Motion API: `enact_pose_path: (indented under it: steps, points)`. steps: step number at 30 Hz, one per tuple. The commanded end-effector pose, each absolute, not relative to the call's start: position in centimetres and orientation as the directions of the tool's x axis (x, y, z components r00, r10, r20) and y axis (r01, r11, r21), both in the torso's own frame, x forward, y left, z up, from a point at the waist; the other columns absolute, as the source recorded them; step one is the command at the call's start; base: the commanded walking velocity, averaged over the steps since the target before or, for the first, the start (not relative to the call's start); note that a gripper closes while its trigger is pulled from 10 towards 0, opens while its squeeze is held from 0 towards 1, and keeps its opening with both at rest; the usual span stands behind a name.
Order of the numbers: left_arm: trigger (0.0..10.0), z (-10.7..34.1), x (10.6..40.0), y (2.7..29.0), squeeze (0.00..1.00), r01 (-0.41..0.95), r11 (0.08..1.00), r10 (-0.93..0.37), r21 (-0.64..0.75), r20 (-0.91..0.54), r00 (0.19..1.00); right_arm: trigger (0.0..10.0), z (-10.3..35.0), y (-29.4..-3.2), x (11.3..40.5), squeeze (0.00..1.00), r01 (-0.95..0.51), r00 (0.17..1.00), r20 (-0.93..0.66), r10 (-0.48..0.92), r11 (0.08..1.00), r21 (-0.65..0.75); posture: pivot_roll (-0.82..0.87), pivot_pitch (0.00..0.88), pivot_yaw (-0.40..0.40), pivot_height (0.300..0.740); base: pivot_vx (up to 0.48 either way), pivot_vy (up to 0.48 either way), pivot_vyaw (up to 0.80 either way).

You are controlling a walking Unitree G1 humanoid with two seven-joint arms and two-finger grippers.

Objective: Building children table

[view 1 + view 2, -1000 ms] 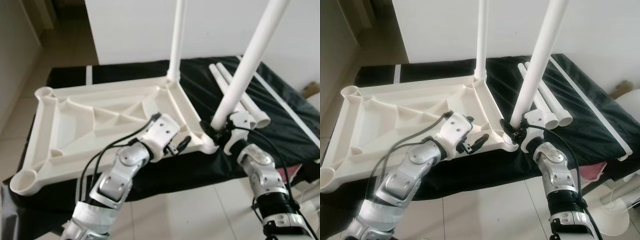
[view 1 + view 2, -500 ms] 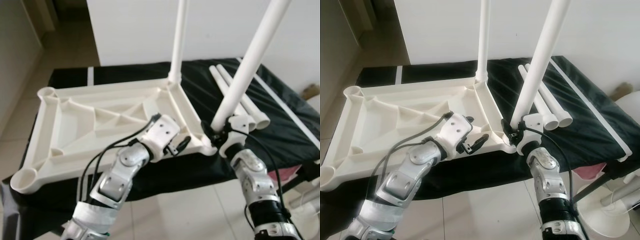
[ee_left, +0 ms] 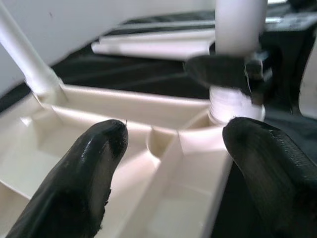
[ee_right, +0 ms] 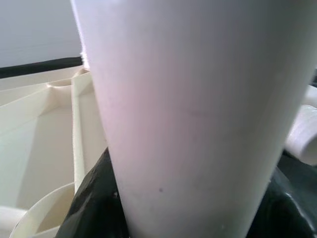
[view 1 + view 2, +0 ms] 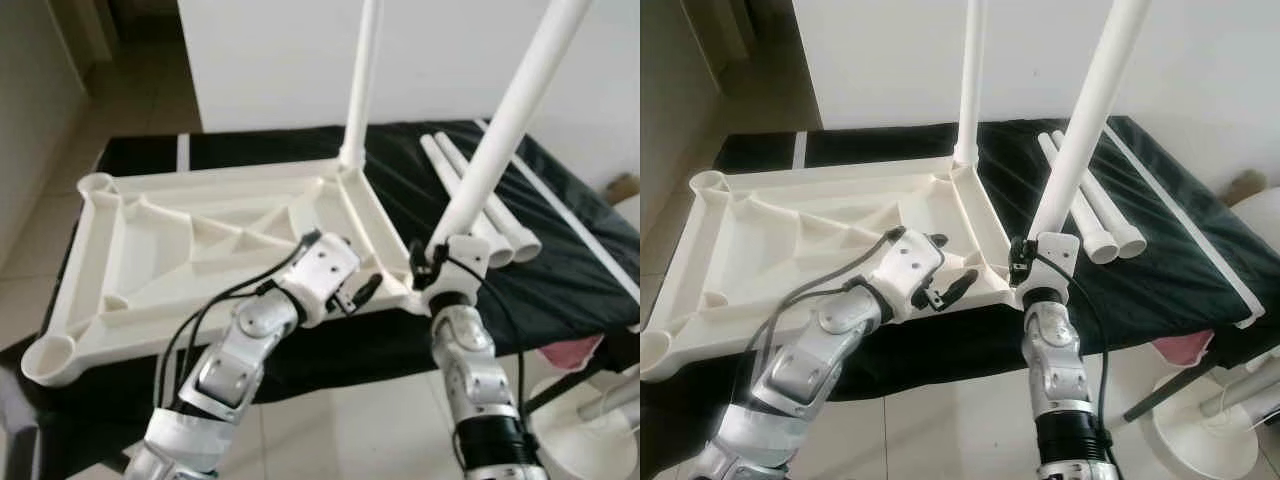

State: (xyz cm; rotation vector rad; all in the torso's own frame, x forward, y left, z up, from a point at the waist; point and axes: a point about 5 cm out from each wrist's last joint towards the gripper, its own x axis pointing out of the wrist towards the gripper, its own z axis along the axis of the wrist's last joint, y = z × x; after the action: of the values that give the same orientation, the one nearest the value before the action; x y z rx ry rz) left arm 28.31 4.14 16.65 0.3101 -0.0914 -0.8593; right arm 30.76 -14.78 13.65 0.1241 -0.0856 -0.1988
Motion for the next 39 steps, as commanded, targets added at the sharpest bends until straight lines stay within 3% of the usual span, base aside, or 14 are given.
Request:
enact_pose_path:
  steps: [1,10,12,13,18,24,27,28,39]
  points:
    - [10.0,16.3,28.0,4.2,0.00,0.732,0.625,-0.750,0.273,-0.051,0.659,10.0,12.9,-15.0,30.2,0.00,0.230,0.971,0.032,-0.237,0.961,0.156,-0.01,0.000,-0.037,0.740,0.000,0.000,0.00]
    - [10.0,16.4,28.5,5.2,0.00,0.703,0.645,-0.724,0.300,-0.055,0.687,10.0,13.2,-15.0,30.1,0.00,0.259,0.962,0.041,-0.270,0.951,0.171,0.01,0.000,-0.025,0.740,0.000,0.000,0.00]
    - [10.0,16.5,28.6,5.3,0.00,0.700,0.648,-0.721,0.301,-0.057,0.691,10.0,13.3,-14.9,30.2,0.56,0.265,0.960,0.046,-0.276,0.950,0.166,0.01,0.000,-0.023,0.740,0.000,0.000,0.00]
    - [10.0,16.4,28.6,5.4,0.00,0.705,0.650,-0.719,0.284,-0.069,0.691,10.0,13.4,-14.9,30.2,1.00,0.266,0.959,0.050,-0.278,0.949,0.167,0.01,0.000,-0.023,0.740,0.000,0.000,0.00]
    - [10.0,16.4,28.5,5.4,0.00,0.701,0.648,-0.721,0.296,-0.058,0.691,10.0,13.7,-14.9,30.2,1.00,0.265,0.959,0.063,-0.278,0.950,0.165,0.01,0.000,-0.027,0.740,0.000,0.000,0.00]
    - [10.0,16.2,28.6,5.1,0.00,0.703,0.663,-0.712,0.256,-0.073,0.698,10.0,14.3,-15.1,30.2,1.00,0.158,0.980,0.103,-0.172,0.979,0.131,0.00,0.000,-0.035,0.740,0.000,0.000,0.00]
    - [10.0,16.5,28.6,5.1,0.00,0.683,0.660,-0.708,0.313,-0.044,0.705,10.0,14.4,-15.4,30.2,1.00,0.109,0.986,0.110,-0.122,0.988,0.113,0.00,0.000,-0.037,0.740,0.000,0.000,0.00]
    - [10.0,16.6,28.7,5.0,0.00,0.685,0.657,-0.714,0.317,-0.031,0.699,10.0,14.4,-15.7,30.3,0.00,0.084,0.988,0.117,-0.096,0.991,0.103,-0.01,0.000,-0.038,0.740,0.000,0.000,0.00]
    - [10.0,16.1,28.8,4.7,0.00,0.735,0.608,-0.756,0.299,-0.065,0.652,10.0,14.3,-17.2,30.8,0.00,-0.191,0.974,0.110,0.199,0.979,-0.075,-0.02,0.000,-0.034,0.740,0.000,0.000,0.00]
